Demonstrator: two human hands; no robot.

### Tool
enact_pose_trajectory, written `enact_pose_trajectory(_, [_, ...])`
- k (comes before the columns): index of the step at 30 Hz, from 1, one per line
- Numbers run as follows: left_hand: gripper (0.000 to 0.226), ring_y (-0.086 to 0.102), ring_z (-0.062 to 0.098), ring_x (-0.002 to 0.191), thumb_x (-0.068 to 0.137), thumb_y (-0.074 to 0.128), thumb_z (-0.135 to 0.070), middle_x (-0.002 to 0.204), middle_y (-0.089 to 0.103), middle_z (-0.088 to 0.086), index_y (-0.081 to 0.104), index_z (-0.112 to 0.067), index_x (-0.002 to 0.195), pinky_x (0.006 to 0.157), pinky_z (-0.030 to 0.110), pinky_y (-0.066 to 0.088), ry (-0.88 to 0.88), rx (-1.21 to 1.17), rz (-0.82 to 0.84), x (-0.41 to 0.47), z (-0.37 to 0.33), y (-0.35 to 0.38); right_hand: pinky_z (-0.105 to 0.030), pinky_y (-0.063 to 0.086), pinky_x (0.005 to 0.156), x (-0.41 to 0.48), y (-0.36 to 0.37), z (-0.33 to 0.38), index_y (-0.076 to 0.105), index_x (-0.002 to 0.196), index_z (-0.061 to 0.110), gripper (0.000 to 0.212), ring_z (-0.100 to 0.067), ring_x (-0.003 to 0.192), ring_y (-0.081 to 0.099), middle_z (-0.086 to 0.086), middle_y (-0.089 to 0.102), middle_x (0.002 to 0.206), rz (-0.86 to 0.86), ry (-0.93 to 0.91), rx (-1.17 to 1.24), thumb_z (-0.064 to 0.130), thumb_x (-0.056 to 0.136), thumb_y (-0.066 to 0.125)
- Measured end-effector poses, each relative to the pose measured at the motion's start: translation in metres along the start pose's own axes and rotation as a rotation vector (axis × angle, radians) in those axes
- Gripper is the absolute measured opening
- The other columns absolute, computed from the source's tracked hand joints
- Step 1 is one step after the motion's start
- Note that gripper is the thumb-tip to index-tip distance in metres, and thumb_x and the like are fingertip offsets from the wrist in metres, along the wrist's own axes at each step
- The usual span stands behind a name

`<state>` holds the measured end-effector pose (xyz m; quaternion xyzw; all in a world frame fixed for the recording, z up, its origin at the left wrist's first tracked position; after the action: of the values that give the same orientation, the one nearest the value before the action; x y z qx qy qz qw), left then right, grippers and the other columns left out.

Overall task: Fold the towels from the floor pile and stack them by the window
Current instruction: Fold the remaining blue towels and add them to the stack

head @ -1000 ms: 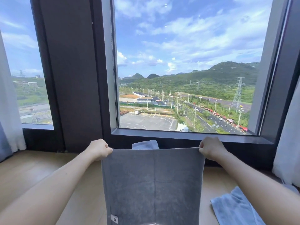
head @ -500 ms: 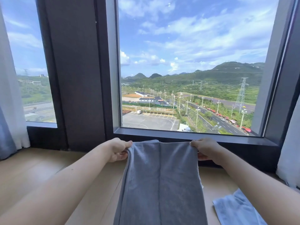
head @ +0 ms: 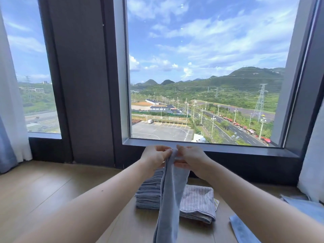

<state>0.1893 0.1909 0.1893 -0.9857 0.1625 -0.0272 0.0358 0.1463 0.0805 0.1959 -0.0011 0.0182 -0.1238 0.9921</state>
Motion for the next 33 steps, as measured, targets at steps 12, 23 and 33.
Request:
enact_pose_trajectory(12, [0.019,0.06,0.006,0.077,0.088,0.057,0.005,0.084,0.065,-0.001,0.064,-0.01,0.097,0.068,0.012,0.05,0.184,0.061,0.011,-0.006,-0.016,-0.021,-0.027,0.043,0.087,-0.003,-0.015,0.016,0.064,0.111,0.015,0.027,-0.018,0.106,0.055,-0.001,0.061,0.112,0.008,-0.21,-0.535,0.032,0.093,0.054])
enact_pose_trajectory(23, [0.032,0.056,0.011,0.073,0.093,0.044,0.009,0.08,0.061,0.002,0.061,-0.017,0.086,0.065,0.018,0.048,0.209,0.058,0.038,-0.005,-0.022,-0.036,-0.03,0.042,0.09,0.01,-0.062,-0.012,0.039,0.138,0.021,0.073,-0.023,0.114,0.054,-0.004,0.06,0.117,0.072,-0.094,-0.604,0.016,0.076,0.076])
enact_pose_trajectory(33, [0.018,0.056,0.017,0.092,0.087,0.058,-0.006,0.097,0.063,0.003,0.061,-0.022,0.094,0.077,0.024,0.044,0.175,0.488,-0.198,0.003,-0.01,-0.08,-0.033,0.047,0.088,-0.004,-0.055,0.009,0.068,0.079,0.019,0.008,-0.008,0.078,0.062,0.006,0.068,0.08,0.046,-0.261,-0.605,0.021,0.087,0.064])
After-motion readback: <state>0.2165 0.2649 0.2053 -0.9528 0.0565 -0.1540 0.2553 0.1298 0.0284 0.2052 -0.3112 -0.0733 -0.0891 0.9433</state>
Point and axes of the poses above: each hand's wrist, its own x-axis towards the middle knuckle, its own y-axis out of the palm, z = x × y, the point moved 8 cm from there along x, towards the middle knuckle
